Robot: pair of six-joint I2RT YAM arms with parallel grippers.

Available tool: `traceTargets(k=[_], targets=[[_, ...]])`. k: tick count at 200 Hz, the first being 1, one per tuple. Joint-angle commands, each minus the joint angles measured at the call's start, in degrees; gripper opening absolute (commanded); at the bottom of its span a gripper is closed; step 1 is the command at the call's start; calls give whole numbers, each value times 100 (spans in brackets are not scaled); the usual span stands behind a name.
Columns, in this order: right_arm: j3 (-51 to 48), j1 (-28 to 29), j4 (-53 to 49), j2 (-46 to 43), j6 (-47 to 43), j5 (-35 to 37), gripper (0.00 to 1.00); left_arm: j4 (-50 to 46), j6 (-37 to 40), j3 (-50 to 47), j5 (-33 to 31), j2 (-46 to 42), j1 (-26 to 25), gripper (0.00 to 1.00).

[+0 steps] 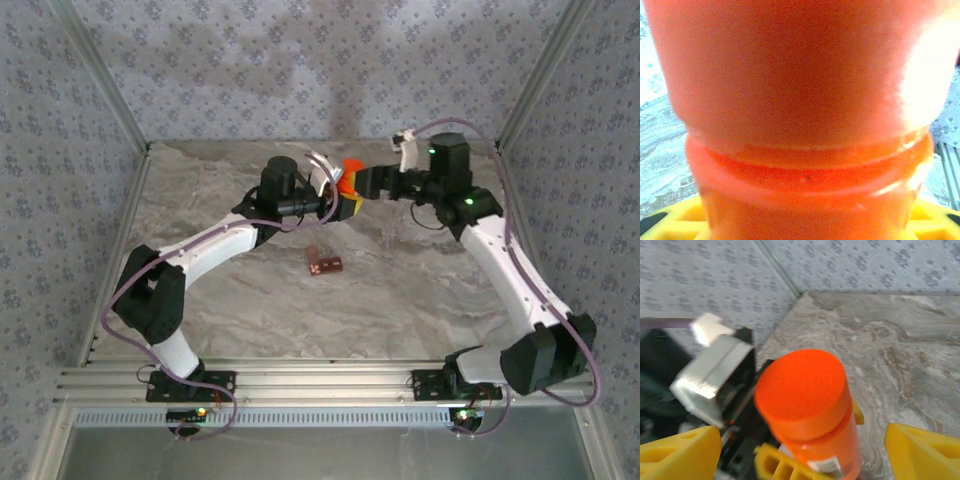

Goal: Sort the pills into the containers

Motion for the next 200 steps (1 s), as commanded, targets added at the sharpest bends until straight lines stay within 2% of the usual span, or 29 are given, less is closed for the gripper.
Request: traceTargets(k=[1,44,80,149,200], targets=[[55,-443,158,-296,-342,-1456,87,215,112,191,416,-198,79,0],[659,-711,-201,268,-779,-2293,87,94,-50,376,1252,-127,175,0],[1156,-637,-690,782,-1129,-2413,85,-44,-177,578,1621,-25,169,0],[1466,-359,-832,1126,-1253,-2328,80,-165,-190,694,1699,30,146,0],[1568,-257,-816,1244,-1211,-2260,74,-214,-158,693,1696,26,131,0]])
